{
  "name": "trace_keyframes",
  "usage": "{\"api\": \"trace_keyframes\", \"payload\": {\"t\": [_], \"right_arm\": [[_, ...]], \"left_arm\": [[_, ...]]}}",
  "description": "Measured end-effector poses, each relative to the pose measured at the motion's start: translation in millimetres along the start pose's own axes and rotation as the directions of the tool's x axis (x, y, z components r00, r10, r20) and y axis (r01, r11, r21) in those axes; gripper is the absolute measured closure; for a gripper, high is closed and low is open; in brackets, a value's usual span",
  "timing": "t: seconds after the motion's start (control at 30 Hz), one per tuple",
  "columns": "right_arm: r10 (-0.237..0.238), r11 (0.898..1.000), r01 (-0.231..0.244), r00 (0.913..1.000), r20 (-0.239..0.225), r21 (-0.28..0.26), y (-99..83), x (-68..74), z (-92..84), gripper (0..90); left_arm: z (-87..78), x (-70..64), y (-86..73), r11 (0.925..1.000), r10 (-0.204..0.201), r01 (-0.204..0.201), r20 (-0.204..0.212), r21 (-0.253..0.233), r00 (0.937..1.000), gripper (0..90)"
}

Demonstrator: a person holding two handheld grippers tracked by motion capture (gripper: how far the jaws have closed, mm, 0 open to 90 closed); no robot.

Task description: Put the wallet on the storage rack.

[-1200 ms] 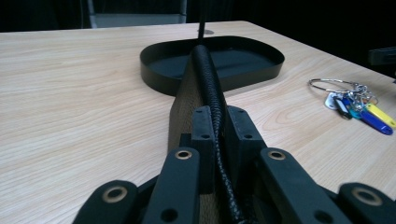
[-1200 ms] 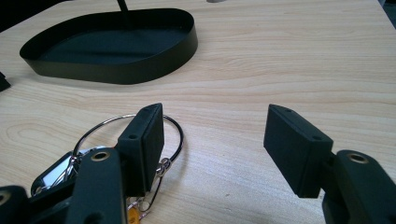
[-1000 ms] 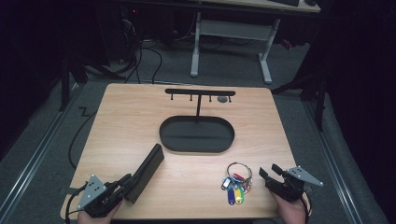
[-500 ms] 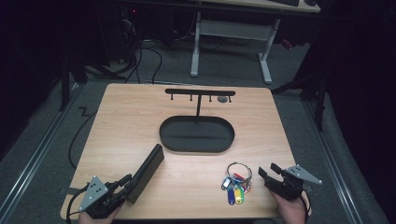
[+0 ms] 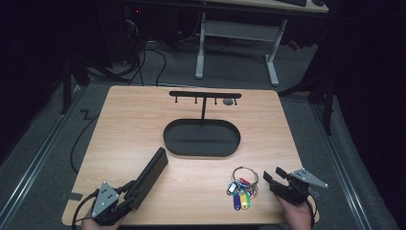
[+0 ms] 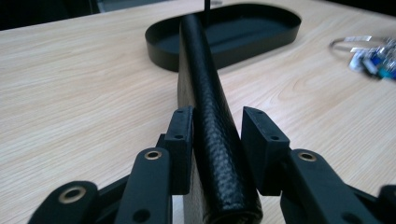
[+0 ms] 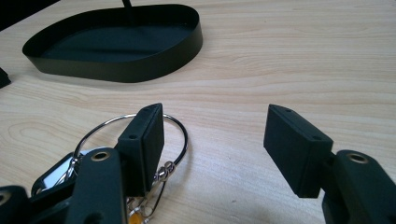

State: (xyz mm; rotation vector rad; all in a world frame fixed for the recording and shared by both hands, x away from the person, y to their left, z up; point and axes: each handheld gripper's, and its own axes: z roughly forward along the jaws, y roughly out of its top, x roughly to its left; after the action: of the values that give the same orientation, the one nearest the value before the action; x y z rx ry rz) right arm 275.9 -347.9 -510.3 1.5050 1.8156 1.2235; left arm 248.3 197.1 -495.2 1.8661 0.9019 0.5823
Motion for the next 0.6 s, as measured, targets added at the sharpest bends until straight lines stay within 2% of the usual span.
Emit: {"api": "trace_keyframes", "payload": {"t": [0.17, 0.23, 0.33, 0.4, 0.47, 0.6], "right_arm": [[-0.013, 1.0, 0.013, 0.9999, -0.009, 0.011, 1.1, 3.3, 4.8, 38.5], [-0.025, 0.999, 0.026, 0.9996, -0.012, 0.019, 0.0, 4.8, 5.4, 38.4], [-0.035, 0.999, 0.035, 0.9993, -0.012, 0.027, -0.4, 6.0, 4.0, 38.1], [-0.038, 0.999, 0.038, 0.9992, -0.015, 0.028, 0.7, 6.4, 3.4, 37.9], [-0.037, 0.999, 0.037, 0.9991, -0.02, 0.024, 3.1, 7.6, 2.7, 37.8], [-0.051, 0.998, 0.052, 0.998, -0.038, 0.02, 10.9, 10.8, -0.2, 37.6]], "left_arm": [[2.4, -4.8, 1.0, 0.9975, 0.053, -0.051, -0.035, 0.048, 0.998, 63.6], [3.6, -6.3, 2.5, 0.9952, 0.073, -0.07, -0.037, 0.069, 0.9967, 62.3], [5.7, -8.9, 6.4, 0.9882, 0.115, -0.109, -0.049, 0.108, 0.9922, 59.3], [6.9, -11.0, 9.0, 0.9816, 0.148, -0.139, -0.063, 0.131, 0.9869, 59.1], [8.2, -12.4, 14.0, 0.9775, 0.146, -0.134, -0.066, 0.163, 0.9871, 62.4], [10.2, -14.6, 19.4, 0.9729, 0.14, -0.122, -0.081, 0.196, 0.9868, 65.4]]}}
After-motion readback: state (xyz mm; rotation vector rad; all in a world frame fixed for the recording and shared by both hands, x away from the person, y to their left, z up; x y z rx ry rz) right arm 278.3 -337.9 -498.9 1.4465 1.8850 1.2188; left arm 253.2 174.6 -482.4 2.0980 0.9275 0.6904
